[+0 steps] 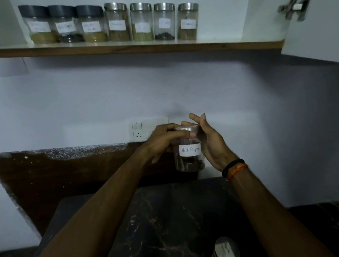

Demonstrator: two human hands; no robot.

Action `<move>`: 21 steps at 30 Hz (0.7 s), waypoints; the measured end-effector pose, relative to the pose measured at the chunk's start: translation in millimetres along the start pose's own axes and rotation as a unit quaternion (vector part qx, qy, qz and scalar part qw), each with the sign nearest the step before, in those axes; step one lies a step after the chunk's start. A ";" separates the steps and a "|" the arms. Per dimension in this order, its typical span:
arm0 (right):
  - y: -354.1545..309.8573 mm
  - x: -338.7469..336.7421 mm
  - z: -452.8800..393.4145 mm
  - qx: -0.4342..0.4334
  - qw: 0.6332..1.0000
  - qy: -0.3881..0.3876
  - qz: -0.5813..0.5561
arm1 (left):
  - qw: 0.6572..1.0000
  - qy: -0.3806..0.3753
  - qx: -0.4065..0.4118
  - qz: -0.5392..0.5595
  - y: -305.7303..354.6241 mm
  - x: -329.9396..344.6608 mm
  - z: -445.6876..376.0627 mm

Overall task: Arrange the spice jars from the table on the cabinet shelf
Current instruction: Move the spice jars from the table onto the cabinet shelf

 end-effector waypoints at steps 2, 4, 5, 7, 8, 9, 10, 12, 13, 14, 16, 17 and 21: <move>-21.7 -9.3 -7.1 -0.024 0.999 0.043 0.021 | 1.000 0.013 0.019 -0.007 24.8 -3.2 -7.3; -42.2 -23.7 -15.3 -0.042 0.993 0.101 0.040 | 0.999 0.019 0.037 -0.017 49.5 -7.3 -14.2; -55.1 -31.8 -21.0 -0.051 0.990 0.130 0.036 | 0.998 0.021 0.047 -0.025 64.2 -9.7 -18.8; -76.2 -45.4 -28.6 -0.065 0.981 0.181 0.021 | 0.997 0.024 0.066 -0.039 87.9 -13.7 -24.9; -87.3 -51.2 -32.0 -0.074 0.976 0.202 0.024 | 0.996 0.025 0.075 -0.046 99.3 -15.5 -28.0; -98.4 -56.1 -34.7 -0.085 0.971 0.221 0.036 | 0.995 0.027 0.084 -0.053 110.4 -17.3 -30.4; -111.2 -60.8 -38.3 -0.099 0.965 0.238 0.055 | 0.993 0.028 0.093 -0.061 123.2 -19.2 -32.8; -136.2 -67.3 -43.5 -0.130 0.946 0.273 0.116 | 0.990 0.024 0.111 -0.082 147.2 -22.3 -37.0; -149.0 -68.7 -45.9 -0.145 0.932 0.291 0.162 | 0.988 0.020 0.120 -0.094 158.9 -23.7 -39.0; -161.8 -68.4 -48.0 -0.161 0.913 0.308 0.214 | 0.986 0.017 0.128 -0.104 170.1 -25.0 -41.0; -189.0 -63.1 -53.9 -0.198 0.868 0.329 0.313 | 0.983 0.018 0.143 -0.113 193.9 -28.9 -46.4; -202.5 -58.9 -57.7 -0.215 0.845 0.333 0.359 | 0.982 0.019 0.152 -0.115 206.4 -30.9 -49.5; -238.3 -43.7 -76.8 -0.241 0.721 0.336 0.556 | 0.978 0.024 0.170 -0.115 246.6 -38.1 -63.8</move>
Point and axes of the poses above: each hand's wrist, its own z-axis away from the middle knuckle, its own x-axis out of the palm, y = z × x, the point moved 8 cm from there along -z, towards the middle knuckle, and after that the axes turned 8 degrees about -y, right-handed, at the moved point
